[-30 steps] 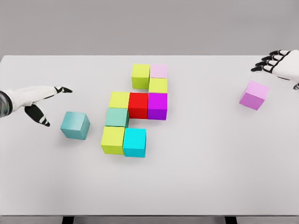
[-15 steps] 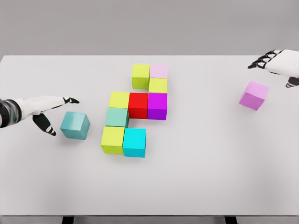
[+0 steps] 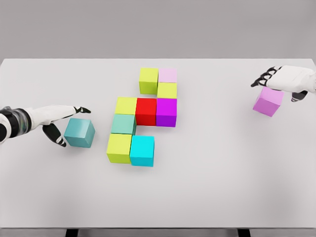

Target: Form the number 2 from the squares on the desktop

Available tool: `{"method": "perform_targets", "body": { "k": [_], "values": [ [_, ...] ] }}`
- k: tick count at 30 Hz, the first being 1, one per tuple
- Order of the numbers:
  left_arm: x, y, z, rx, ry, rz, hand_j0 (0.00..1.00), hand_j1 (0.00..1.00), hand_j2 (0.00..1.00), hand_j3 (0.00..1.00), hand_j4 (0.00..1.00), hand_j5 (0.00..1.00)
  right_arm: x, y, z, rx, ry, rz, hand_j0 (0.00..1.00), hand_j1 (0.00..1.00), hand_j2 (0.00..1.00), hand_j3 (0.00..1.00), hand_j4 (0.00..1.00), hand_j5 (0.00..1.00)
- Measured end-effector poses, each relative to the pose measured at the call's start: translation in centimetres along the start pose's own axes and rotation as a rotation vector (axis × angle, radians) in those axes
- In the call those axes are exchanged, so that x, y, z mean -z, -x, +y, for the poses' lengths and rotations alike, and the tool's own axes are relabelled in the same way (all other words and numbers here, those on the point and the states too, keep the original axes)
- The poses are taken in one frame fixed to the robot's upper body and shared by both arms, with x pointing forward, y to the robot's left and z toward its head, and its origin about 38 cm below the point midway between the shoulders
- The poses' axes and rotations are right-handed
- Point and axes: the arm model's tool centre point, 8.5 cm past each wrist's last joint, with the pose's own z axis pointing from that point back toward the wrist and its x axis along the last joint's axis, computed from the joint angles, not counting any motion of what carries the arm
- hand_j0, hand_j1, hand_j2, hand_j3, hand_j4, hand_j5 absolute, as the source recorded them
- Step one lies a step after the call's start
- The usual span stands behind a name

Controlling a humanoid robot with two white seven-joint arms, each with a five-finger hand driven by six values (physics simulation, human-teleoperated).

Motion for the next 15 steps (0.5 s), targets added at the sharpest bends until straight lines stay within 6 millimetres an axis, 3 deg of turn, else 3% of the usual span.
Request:
{"method": "perform_targets", "body": {
  "k": [3, 15],
  "values": [
    [0.1, 0.0, -0.1, 0.0, 0.001, 0.0, 1.0, 1.0, 1.0, 1.0, 1.0, 1.0, 0.4, -0.1, -0.6, -0.033, -0.008, 0.01, 1.0, 1.0, 1.0, 1.0, 1.0, 1.0],
    [1.0, -0.4, -0.3, 0.031, -0.001, 0.002, 1.0, 1.0, 1.0, 1.0, 1.0, 1.0, 2.2, -1.2, 1.1, -0.098, -0.107, -0.002, 1.0, 1.0, 1.0, 1.0, 1.0, 1.0]
  ]
}}
